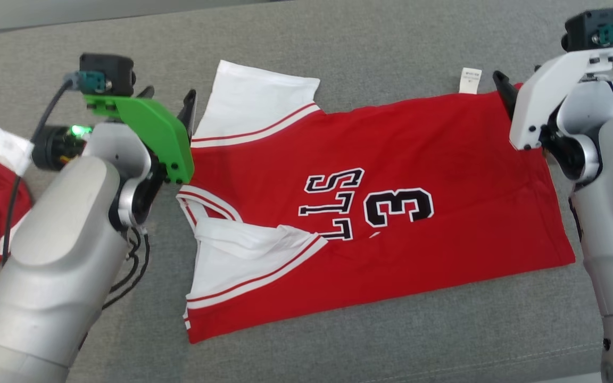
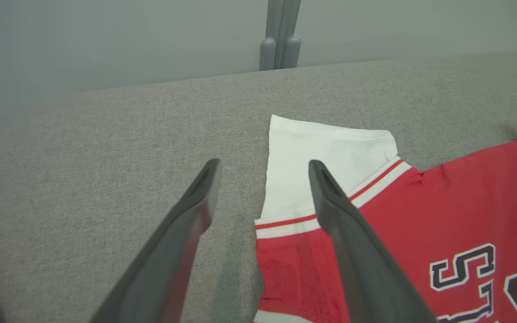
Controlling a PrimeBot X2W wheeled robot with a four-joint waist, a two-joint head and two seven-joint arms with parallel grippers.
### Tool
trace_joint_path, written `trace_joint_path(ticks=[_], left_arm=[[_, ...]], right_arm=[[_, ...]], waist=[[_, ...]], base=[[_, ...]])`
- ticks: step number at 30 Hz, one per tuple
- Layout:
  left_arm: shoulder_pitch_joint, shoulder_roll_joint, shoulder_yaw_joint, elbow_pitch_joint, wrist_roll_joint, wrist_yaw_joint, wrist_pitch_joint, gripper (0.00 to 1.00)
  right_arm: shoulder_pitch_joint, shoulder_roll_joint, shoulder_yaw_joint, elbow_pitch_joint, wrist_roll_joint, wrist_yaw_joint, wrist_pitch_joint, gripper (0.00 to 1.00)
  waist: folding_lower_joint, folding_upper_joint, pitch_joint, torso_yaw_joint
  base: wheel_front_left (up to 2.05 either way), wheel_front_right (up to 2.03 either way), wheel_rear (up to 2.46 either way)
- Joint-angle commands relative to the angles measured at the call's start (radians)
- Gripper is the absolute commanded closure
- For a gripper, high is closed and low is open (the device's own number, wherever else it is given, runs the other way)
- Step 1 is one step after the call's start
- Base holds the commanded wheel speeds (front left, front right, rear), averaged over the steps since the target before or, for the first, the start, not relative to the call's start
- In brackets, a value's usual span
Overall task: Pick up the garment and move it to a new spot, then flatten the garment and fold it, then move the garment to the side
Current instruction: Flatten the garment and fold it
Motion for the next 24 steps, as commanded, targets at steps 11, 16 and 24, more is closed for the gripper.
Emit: trace_joint_path(ticks=[11, 16, 24], left_arm=[[-0.238, -0.011, -0.003, 0.225, 0.041, -0.055, -0.011, 0.0], [-0.287, -0.024, -0.015, 0.301, 0.051, -0.053, -0.01, 0.0], [-0.324, -0.022, -0.019, 0.402, 0.057, -0.027, 0.013, 0.0]], right_arm=[[-0.213, -0.025, 0.131, 0.12, 0.106, -0.001, -0.078, 0.0], [-0.262, -0.028, 0.15, 0.134, 0.125, -0.001, -0.097, 0.0], [-0.296, -0.031, 0.178, 0.141, 0.145, -0.001, -0.111, 0.0]], waist=[[0.0, -0.0001, 0.213, -0.149], [0.0, -0.0001, 0.25, -0.174], [0.0, -0.0001, 0.257, -0.191]], base=[[0.0, 0.0, 0.0], [0.0, 0.0, 0.0], [0.0, 0.0, 0.0]])
